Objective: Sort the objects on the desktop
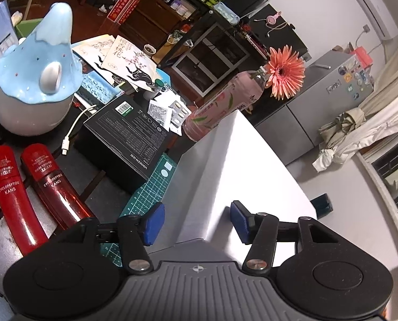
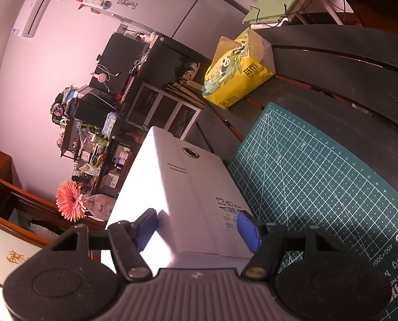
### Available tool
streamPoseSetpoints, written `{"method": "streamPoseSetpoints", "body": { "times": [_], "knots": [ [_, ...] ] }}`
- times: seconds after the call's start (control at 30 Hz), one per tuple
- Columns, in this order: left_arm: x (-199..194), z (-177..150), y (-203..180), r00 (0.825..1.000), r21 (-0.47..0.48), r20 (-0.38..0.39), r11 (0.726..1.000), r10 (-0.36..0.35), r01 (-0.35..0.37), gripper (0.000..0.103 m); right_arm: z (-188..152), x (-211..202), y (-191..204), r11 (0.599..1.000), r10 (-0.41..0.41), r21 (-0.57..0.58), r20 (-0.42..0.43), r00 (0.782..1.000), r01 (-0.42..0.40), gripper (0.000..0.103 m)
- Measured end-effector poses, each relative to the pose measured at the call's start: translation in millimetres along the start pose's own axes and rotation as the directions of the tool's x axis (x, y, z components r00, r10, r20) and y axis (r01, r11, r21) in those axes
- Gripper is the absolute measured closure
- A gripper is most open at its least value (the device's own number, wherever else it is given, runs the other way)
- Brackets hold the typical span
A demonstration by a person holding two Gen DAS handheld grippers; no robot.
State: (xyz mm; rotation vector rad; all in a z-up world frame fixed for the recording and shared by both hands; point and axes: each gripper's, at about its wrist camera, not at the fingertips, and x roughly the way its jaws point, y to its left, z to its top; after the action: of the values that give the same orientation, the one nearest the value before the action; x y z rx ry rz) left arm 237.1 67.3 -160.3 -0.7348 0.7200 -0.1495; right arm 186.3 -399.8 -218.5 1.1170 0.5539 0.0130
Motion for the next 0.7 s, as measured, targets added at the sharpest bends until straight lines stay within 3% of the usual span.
{"method": "streamPoseSetpoints", "body": {
  "times": [0.47, 0.7],
  "knots": [
    [0, -3, -15, 0.997, 0.166, 0.032, 0.983, 0.07, -0.074, 0.04, 0, -1, 0, 1.0, -0.001, 0.005, -0.002, 1.0, 0.001, 0.037],
    [-1, -4, -16, 0.997, 0.177, 0.039, 0.981, 0.073, -0.078, 0.04, -2, -2, 2, 1.0, -0.003, 0.005, -0.002, 1.0, 0.003, 0.037]
  ]
}}
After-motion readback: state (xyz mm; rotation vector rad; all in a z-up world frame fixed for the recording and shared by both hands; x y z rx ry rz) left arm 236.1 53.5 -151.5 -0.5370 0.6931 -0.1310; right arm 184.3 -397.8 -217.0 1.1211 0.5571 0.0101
